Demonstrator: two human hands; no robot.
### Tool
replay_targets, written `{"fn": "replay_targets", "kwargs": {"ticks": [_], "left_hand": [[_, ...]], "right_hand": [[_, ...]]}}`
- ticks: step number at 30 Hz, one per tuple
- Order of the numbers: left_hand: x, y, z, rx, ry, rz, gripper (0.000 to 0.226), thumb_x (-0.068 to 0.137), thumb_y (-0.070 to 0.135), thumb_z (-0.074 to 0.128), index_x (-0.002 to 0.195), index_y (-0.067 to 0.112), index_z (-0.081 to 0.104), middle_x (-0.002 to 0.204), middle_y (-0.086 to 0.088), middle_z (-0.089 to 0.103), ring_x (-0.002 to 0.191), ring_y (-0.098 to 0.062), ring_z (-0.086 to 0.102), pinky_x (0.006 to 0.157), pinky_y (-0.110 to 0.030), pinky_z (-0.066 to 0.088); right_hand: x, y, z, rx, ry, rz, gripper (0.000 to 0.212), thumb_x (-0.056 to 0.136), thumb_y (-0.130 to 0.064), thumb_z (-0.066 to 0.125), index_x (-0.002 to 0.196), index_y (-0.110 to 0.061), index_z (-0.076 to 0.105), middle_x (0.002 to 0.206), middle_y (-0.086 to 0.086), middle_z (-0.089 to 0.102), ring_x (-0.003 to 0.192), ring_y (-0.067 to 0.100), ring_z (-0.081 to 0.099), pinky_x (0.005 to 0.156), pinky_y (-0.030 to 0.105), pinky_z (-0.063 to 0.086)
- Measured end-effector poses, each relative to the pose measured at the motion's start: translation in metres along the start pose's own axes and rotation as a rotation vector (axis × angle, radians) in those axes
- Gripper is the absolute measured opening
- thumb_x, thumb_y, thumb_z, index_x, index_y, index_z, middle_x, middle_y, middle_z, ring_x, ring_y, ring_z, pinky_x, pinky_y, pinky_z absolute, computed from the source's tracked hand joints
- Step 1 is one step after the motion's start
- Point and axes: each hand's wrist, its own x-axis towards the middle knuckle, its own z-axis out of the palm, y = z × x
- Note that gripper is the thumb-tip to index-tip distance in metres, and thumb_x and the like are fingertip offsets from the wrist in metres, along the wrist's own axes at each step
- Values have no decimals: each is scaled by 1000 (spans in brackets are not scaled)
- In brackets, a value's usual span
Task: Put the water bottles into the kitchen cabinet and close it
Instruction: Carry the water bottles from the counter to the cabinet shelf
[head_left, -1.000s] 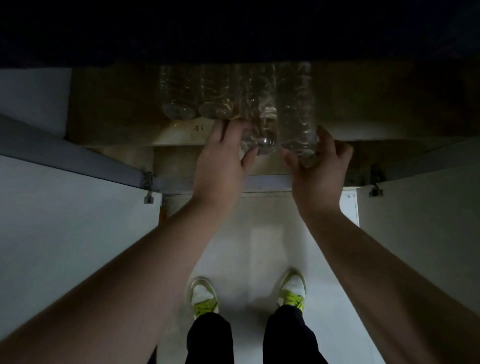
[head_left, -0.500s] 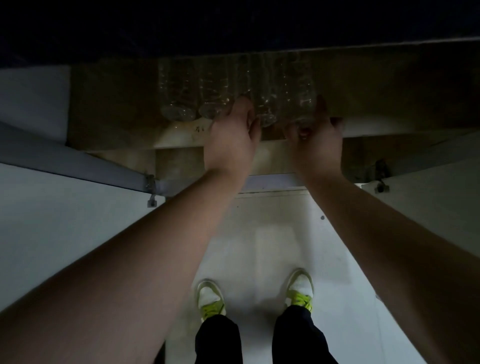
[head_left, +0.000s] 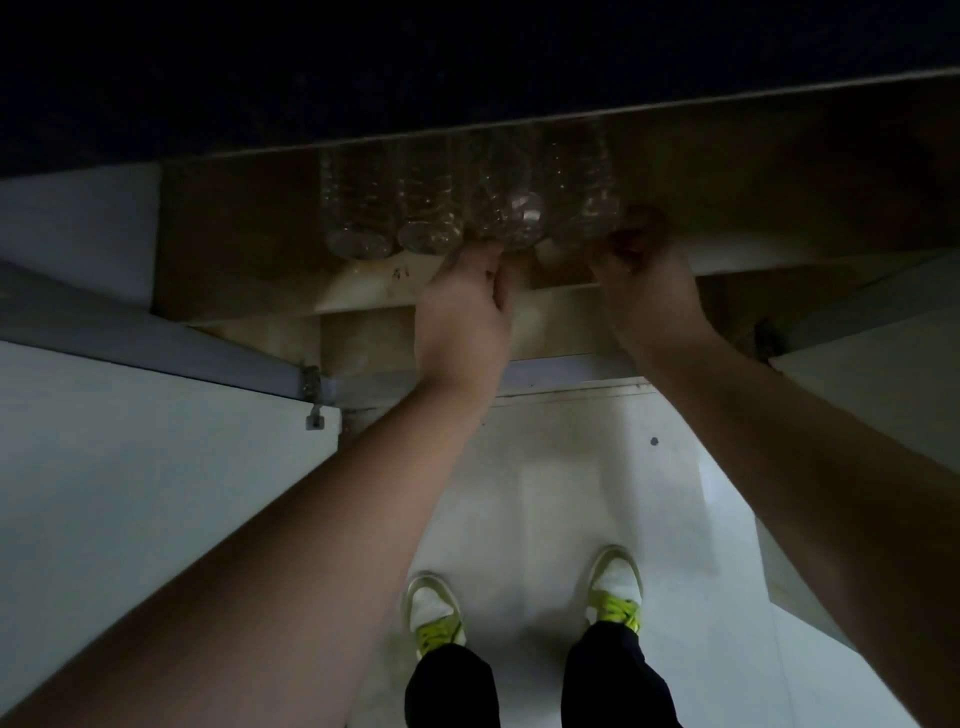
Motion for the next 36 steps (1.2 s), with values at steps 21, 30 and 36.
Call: {"fn": "replay_targets", "kwargs": {"ticks": [21, 30, 36], "left_hand": [[0, 10, 10, 297, -414, -76, 73, 95, 29, 53, 156, 20, 16, 165, -2, 14, 149, -24, 17, 122, -45, 11], [-52, 40, -60, 269, -552, -82, 53, 98, 23, 50, 149, 18, 36, 154, -4, 39, 138, -24, 38, 113, -38, 32], [-114, 117, -167, 430, -742, 79, 58, 99, 34, 43, 153, 21, 26, 154, -2, 34, 140, -24, 33, 114, -40, 27]], "right_hand": [[-24, -5, 2, -443, -349, -196, 79, 95, -26, 56, 156, -23, 6, 164, 1, 5, 150, 25, 2, 121, 45, 13], [-110, -12, -72, -578, -348, -85, 60, 100, -22, 47, 154, -17, 20, 160, 5, 19, 147, 30, 13, 117, 41, 20], [-203, -62, -134, -792, -393, -1, 60, 100, -35, 39, 154, -17, 18, 160, 5, 22, 146, 26, 18, 115, 41, 22]]}}
